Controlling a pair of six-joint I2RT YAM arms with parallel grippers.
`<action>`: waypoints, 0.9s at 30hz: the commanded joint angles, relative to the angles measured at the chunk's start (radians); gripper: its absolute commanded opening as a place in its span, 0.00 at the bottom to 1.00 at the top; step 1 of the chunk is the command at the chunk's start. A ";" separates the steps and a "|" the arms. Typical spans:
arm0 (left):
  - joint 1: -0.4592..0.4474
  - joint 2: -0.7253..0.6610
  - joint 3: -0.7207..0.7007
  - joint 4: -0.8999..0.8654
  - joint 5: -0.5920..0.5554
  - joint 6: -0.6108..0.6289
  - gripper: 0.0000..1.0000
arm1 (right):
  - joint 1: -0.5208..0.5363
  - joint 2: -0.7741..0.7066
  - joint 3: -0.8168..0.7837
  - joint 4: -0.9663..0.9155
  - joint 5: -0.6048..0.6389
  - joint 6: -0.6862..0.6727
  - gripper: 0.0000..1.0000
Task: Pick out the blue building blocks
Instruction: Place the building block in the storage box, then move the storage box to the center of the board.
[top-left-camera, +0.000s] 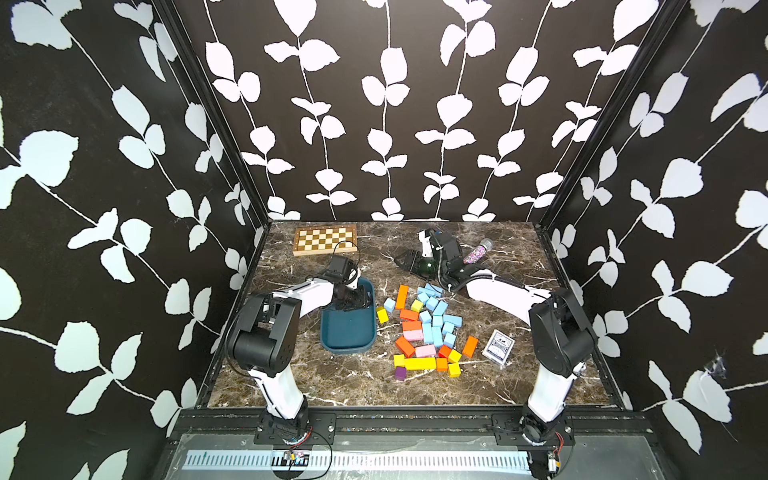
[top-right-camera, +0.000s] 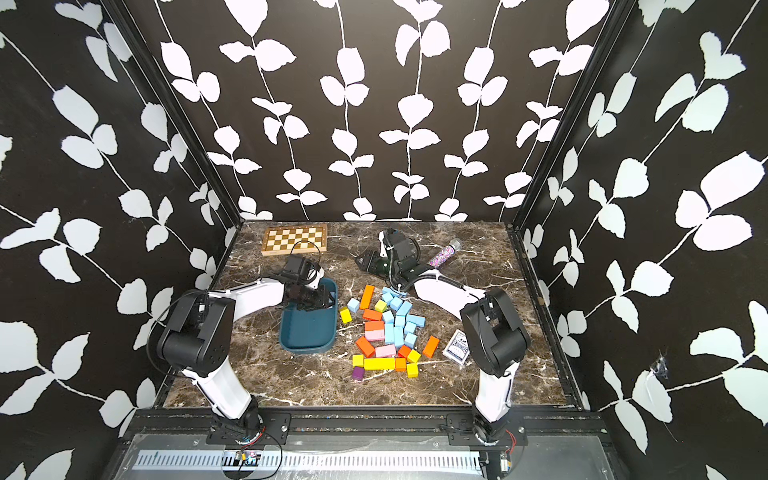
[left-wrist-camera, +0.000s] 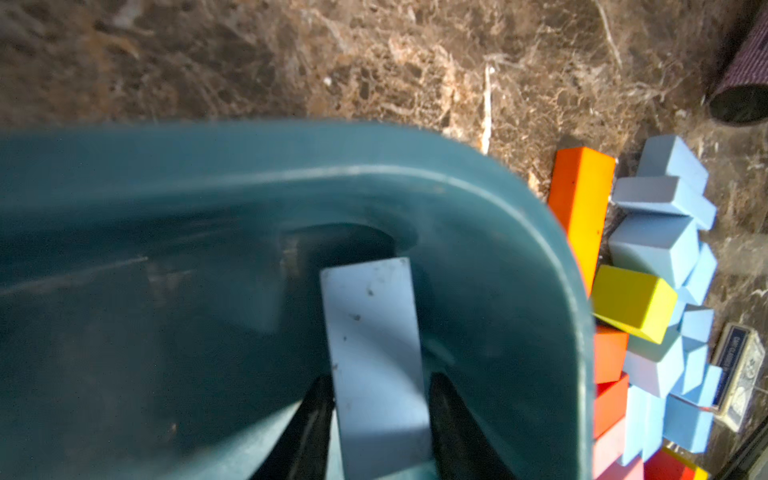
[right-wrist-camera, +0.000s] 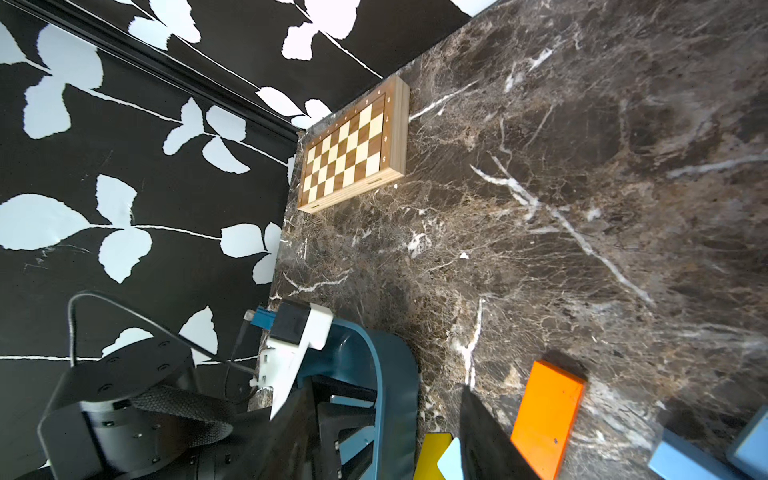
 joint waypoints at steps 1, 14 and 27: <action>-0.006 -0.009 0.025 -0.019 -0.002 0.014 0.46 | -0.005 0.009 -0.002 0.036 -0.011 0.015 0.56; 0.009 -0.022 0.099 -0.098 -0.043 0.118 0.51 | -0.015 -0.002 -0.008 0.033 -0.019 0.009 0.56; 0.016 0.167 0.350 -0.110 -0.027 0.273 0.52 | -0.043 -0.015 0.006 -0.005 0.012 -0.005 0.55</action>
